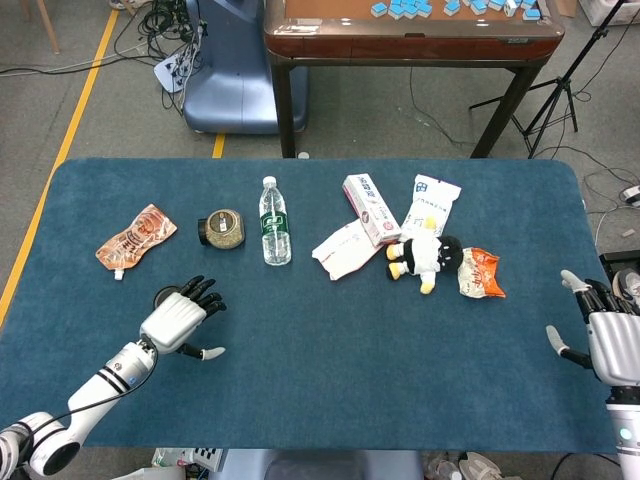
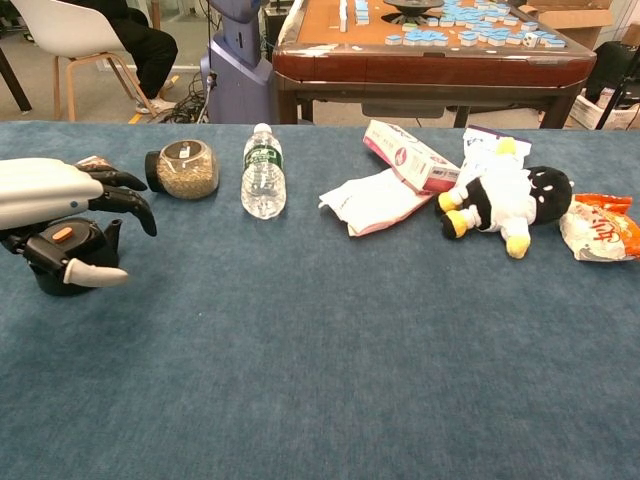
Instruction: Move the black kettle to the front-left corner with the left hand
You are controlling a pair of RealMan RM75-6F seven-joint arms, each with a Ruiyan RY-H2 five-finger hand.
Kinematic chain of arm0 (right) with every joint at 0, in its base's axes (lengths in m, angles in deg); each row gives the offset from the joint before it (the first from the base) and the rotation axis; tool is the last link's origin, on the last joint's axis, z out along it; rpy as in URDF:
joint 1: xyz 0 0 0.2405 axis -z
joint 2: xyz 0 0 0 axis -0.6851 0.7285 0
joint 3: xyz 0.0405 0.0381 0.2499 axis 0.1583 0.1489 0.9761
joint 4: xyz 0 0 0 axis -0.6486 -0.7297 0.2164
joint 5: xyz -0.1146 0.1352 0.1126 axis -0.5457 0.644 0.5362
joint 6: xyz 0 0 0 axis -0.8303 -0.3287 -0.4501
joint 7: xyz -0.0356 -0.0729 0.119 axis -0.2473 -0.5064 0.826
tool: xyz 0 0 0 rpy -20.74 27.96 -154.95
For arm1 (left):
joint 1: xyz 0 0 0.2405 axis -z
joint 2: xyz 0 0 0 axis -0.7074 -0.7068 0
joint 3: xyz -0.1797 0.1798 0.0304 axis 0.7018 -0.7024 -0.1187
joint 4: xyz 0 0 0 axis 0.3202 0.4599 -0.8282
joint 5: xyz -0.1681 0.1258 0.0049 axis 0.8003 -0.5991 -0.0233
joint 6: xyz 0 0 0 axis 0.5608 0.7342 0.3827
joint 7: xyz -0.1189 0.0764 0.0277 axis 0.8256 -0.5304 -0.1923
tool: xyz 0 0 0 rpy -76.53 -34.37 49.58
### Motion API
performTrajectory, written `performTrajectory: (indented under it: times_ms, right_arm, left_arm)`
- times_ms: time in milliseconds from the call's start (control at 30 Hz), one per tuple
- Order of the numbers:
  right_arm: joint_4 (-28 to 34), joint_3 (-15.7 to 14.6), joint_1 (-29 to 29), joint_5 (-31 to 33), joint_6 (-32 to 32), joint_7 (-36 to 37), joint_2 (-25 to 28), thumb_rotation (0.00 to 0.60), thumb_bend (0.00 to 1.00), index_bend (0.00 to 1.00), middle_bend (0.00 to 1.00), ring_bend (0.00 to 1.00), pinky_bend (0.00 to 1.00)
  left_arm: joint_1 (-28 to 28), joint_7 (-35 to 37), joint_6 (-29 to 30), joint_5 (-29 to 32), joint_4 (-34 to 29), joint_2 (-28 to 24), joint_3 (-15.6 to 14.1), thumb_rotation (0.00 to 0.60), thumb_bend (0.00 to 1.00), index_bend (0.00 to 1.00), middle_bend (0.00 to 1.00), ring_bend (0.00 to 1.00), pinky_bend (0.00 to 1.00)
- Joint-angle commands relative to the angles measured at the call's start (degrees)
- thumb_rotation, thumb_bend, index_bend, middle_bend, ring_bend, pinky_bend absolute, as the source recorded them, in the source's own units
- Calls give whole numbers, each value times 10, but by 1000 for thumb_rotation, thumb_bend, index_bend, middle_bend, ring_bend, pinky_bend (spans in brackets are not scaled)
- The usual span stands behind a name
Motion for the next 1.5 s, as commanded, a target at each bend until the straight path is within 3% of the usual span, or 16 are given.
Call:
performTrajectory:
  times_ms: [33, 300, 900, 1100, 1200, 1333, 1500]
  right_arm:
    - [-3, 0, 0, 0, 2, 2, -1, 600, 328, 132, 246, 147, 252]
    - [-5, -1, -2, -1, 8, 4, -2, 600, 329, 132, 246, 146, 252]
    - [2, -6, -3, -15, 8, 1, 1, 600, 328, 132, 246, 147, 252]
    - [5, -3, -6, -24, 2, 4, 3, 600, 329, 133, 245, 146, 252]
    - [15, 1, -12, -41, -3, 11, 11, 600, 328, 133, 246, 147, 252]
    - [35, 12, -25, -59, -7, -5, 30, 600, 328, 132, 246, 146, 252]
    - [55, 21, -36, -63, -5, -27, 43, 600, 328, 133, 246, 147, 252]
  left_arm:
    - [8, -38, -15, 26, 3, 12, 8, 200, 152, 276, 242, 29, 21]
    - [2, -104, -21, 65, -7, 9, 6, 166, 153, 330, 323, 95, 21]
    - [-50, -215, 28, 141, -85, -37, -24, 163, 152, 334, 328, 103, 32]
    - [-67, -203, 36, 150, -106, -59, -35, 164, 153, 340, 334, 116, 50]
    - [-77, -161, 41, 144, -125, -72, -35, 205, 152, 348, 341, 130, 88]
    - [-100, -101, 81, 110, -135, -84, -31, 228, 153, 346, 341, 163, 160]
    - [-131, -105, 146, 102, -117, -75, -19, 228, 153, 312, 291, 237, 225]
